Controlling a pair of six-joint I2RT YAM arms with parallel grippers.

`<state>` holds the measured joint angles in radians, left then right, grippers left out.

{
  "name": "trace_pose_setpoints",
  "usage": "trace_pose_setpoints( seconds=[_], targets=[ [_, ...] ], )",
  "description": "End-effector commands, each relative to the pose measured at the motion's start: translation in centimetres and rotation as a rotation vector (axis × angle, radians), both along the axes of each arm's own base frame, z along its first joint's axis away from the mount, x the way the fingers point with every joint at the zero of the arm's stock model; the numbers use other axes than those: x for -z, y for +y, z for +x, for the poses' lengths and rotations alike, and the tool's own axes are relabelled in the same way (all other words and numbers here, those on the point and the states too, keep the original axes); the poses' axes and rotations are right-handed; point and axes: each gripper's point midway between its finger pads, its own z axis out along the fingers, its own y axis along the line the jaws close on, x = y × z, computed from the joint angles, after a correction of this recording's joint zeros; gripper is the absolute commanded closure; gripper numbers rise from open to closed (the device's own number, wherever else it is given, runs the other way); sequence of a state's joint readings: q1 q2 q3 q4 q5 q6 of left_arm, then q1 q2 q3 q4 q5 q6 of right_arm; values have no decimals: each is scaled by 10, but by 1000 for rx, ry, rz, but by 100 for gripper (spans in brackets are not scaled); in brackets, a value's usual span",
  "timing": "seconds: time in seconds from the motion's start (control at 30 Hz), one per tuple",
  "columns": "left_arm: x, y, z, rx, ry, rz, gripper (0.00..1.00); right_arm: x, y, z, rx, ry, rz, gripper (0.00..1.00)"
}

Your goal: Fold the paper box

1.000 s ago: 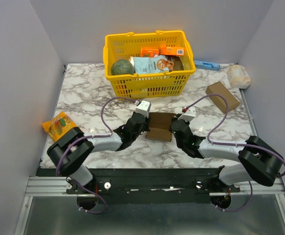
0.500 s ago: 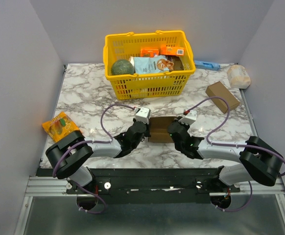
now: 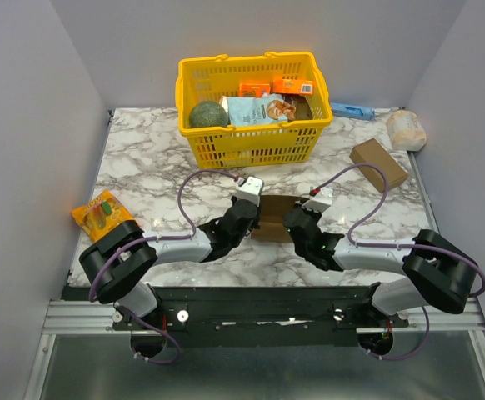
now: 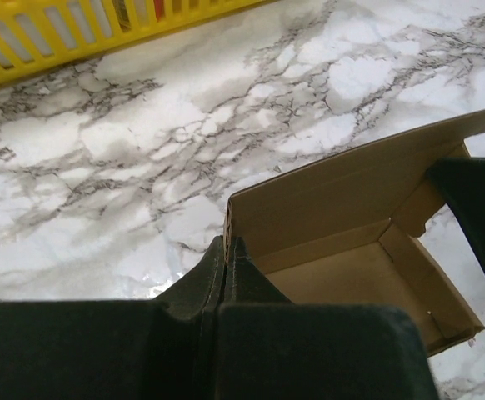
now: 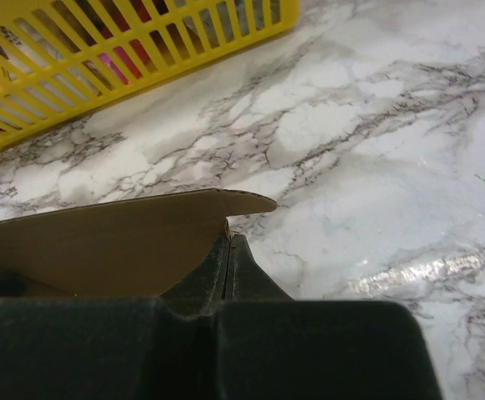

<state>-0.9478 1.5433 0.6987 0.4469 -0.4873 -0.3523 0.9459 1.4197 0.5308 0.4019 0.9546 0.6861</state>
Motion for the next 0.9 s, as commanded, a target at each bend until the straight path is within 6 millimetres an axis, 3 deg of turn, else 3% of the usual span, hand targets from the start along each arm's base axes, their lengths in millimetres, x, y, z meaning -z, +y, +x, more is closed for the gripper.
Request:
trace_pose_setpoints(
  seconds=[0.0,0.03,0.1,0.43,0.87],
  targets=[
    [-25,-19,16,90,-66,-53,100,-37,44,17,-117,-136,101,100],
    [-27,-20,21,99,-84,-59,100,-49,48,21,-130,-187,91,99],
    [-22,-20,24,117,-87,-57,100,-52,49,28,-125,-210,68,100],
    [1,-19,25,64,-76,-162,100,-37,54,34,-118,-211,72,99],
    [14,-30,6,65,16,-283,100,-23,57,29,-119,-174,58,100]
  ],
)
